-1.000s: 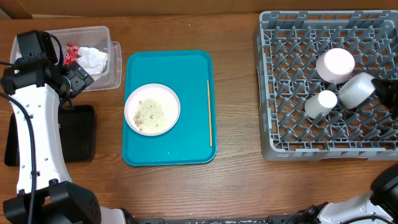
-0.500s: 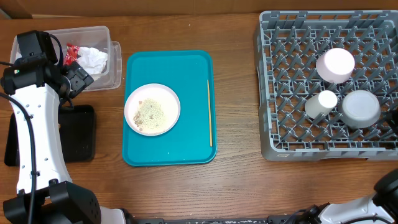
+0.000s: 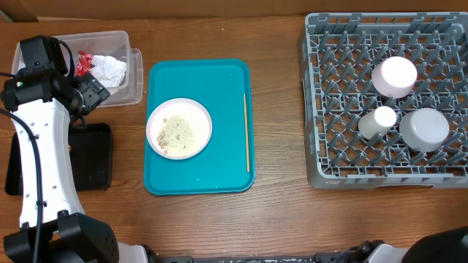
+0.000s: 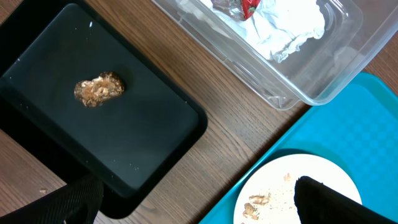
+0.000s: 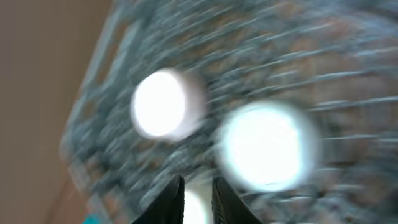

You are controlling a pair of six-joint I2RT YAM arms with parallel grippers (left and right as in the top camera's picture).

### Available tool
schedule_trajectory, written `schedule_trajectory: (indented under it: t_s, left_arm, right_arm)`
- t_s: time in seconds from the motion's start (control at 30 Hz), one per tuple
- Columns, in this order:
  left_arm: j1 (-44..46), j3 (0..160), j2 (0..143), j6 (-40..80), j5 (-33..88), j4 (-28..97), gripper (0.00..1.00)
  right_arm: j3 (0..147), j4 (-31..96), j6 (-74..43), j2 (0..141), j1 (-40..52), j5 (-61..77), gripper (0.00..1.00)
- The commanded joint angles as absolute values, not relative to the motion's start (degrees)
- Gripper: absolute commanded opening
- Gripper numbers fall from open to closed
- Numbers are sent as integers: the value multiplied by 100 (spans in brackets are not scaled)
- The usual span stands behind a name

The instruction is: Sort waste into correct bins and load items into the dishwasher

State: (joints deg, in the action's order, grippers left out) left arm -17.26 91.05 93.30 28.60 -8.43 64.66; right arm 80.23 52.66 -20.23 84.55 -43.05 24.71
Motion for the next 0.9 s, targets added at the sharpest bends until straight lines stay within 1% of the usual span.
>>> schedule_trajectory:
  t_s: [0.0,0.07,0.13,0.17,0.2,0.23,0.27,0.3,0.33,0.53,0.67,0.87]
  left_arm:
    - [-1712,9074,9373,2919,-897,6447,100]
    - [-1712,9074,9373,2919,-897,6447,100]
    - [-1712,9074,9373,2919,-897,6447,100]
    - [-1712,9074,9373,2919,-897,6447,100]
    - [-1712,9074,9373,2919,-897,6447,100]
    - [-1712,9074,9373,2917,-897,6447,100]
    - [-1712,9074,9373,2919,-897,6447,100]
    - [-1712,9074,9373,2917,-897,6447,100]
    - [-1712,9074,9373,2919,-897,6447,100]
    - [-1712,9074,9373,2919,-897,6447,100]
    - [-1712,9074,9373,2919,-897,6447,100]
    - [-1712,9074,9373,2919,-897,6447,100]
  right_arm:
    - [8042,5019,-1754,8241,-3459,4018,20]
    - [8042,4821,-1754,8167,-2829,4235,23]
    - [8042,4624,-1745,8132,-1988,4185,32]
    - [8042,4547,-1732,8134,-1616,4125,41]
    - [8042,4480,-1734,8143,-1219,4003,59]
    - [8042,4392,-1734,8169,-766,3813,87]
    - [8042,4305,-1734,8200,-309,3583,100]
    - [8042,4152,-1734,8305,567,3129,100]
    - [8042,4047,-1737,8377,996,2936,100]
    - [8042,3489,-1739,8971,2628,2547,100]
    - [8042,3186,-1767,9526,3201,2338,100]
    - [8042,2888,-2167,10368,3621,2117,100]
